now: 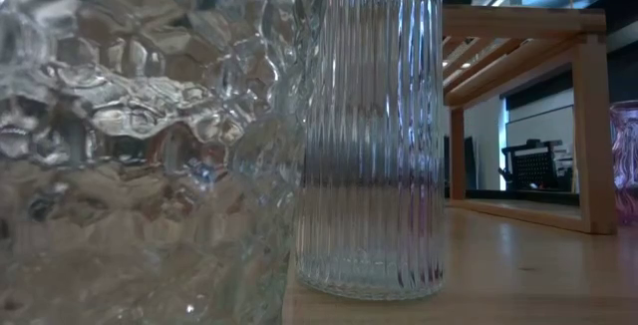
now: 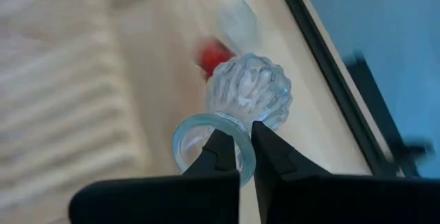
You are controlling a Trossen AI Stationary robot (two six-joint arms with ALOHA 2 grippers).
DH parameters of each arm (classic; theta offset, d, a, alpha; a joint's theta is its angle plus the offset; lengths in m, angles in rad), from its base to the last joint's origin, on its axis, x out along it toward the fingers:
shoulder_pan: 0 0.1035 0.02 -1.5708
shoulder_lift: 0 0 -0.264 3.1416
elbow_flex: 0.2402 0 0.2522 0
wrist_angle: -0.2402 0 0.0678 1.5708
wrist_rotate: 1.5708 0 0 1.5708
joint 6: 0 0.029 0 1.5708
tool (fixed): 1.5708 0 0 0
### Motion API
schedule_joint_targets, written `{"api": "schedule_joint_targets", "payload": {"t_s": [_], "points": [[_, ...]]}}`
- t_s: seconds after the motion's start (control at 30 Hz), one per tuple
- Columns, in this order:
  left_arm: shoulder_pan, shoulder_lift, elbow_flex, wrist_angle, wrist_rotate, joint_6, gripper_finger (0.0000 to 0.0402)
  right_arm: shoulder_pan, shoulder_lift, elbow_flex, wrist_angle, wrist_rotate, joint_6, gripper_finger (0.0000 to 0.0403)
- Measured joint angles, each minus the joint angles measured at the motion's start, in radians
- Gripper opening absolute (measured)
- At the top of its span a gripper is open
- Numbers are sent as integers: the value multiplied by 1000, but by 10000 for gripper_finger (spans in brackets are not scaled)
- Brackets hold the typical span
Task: Sort vases onto shelf
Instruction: Put the transparent vase on the shelf
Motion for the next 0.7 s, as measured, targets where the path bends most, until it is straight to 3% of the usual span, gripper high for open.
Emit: {"api": "schedule_joint_targets", "payload": {"t_s": [0.1, 0.27, 0.43, 0.7], "points": [[0, 0, 0, 0, 0, 1, 90, 61, 13, 135, -31, -60, 53, 0], [0, 1, 0, 0, -1, 15, 90, 156, 103, 361, -287, 10, 66, 0], [0, 1, 0, 0, -2, 24, 90, 237, 128, 398, -269, -82, 120, 0], [0, 1, 0, -22, 28, 19, 90, 313, 103, 246, -268, -35, 148, 0]]}}
